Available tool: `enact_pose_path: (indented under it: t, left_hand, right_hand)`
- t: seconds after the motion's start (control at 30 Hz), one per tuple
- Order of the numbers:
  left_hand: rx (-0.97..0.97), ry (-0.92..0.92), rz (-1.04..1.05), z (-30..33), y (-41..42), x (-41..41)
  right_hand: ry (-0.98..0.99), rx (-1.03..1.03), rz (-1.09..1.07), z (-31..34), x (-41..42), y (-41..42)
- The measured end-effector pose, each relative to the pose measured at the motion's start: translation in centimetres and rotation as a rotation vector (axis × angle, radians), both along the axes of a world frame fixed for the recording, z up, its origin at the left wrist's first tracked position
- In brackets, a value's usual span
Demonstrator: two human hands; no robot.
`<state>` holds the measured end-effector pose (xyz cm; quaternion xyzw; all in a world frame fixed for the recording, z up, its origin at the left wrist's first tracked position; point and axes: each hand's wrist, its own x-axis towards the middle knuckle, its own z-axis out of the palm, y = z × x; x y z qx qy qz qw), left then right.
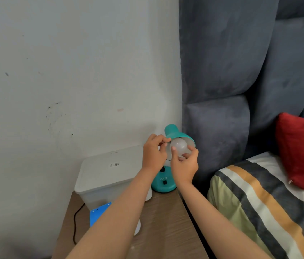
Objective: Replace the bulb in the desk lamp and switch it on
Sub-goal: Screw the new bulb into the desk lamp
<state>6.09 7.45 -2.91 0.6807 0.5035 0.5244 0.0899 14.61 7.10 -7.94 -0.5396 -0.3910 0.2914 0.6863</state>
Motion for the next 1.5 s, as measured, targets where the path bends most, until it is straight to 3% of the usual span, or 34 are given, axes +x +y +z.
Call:
enact_pose_path:
  t: [0.27,0.43,1.0,1.3,1.5]
  left_hand:
    - [0.001,-0.012,0.014,-0.3,0.0,0.2]
    - [-0.009,-0.02,0.011,-0.3,-0.1,0.3]
    - [0.0,-0.019,0.005,-0.2,0.0,0.3]
    - [-0.002,-0.009,0.01,0.0,0.2,0.1]
    - [-0.013,-0.03,0.016,-0.1,0.2,0.2]
  right_hand:
    - [0.015,0.007,0.015,-0.1,-0.1,0.0]
    - [0.177,-0.103,0.013,0.3,0.1,0.4]
    - [-0.003,-0.031,0.036,0.3,0.2,-0.3]
    - [-0.036,-0.092,0.071,0.8,1.2,-0.2]
    - [-0.158,0.022,0.063,0.4,0.7,-0.2]
